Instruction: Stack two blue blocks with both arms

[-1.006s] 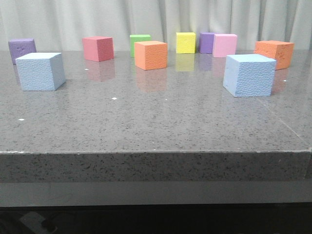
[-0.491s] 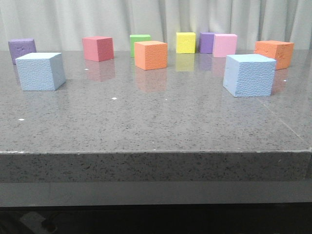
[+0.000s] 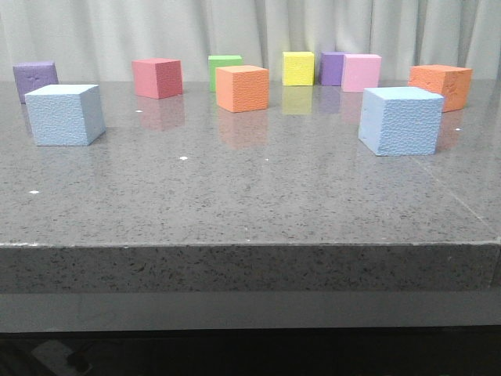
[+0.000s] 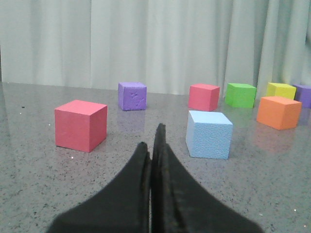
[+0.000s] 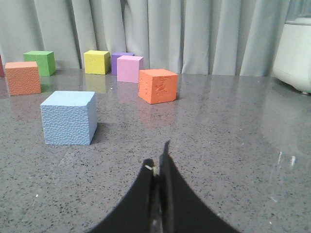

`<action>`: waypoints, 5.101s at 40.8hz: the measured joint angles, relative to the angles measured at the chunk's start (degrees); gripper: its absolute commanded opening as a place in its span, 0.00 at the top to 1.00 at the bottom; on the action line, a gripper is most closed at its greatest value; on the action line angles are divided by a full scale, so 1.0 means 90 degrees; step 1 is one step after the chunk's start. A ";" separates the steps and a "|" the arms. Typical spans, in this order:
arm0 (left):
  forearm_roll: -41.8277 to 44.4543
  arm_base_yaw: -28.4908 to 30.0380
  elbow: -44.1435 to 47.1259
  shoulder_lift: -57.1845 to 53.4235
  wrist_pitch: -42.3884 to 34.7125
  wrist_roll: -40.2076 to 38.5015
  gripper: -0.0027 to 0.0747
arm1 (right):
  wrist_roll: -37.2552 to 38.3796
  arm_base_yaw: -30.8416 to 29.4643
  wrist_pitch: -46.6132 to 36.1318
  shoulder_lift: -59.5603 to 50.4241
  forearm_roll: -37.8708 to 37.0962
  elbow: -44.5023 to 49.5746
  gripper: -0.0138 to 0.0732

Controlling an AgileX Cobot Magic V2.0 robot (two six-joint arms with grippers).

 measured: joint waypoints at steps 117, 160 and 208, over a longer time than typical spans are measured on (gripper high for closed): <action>0.0024 0.0000 -0.4361 0.2705 0.3527 0.0000 0.52 | 0.0000 0.0000 0.3459 0.3210 0.0043 -0.4242 0.14; 0.0024 0.0000 -0.4361 0.2705 0.3527 0.0000 0.52 | 0.1173 0.2305 0.5895 0.9676 -0.0767 -0.8985 0.17; 0.0024 0.0000 -0.4361 0.2705 0.3527 0.0000 0.52 | 0.1507 0.1829 0.5842 1.1625 -0.0201 -1.0026 0.48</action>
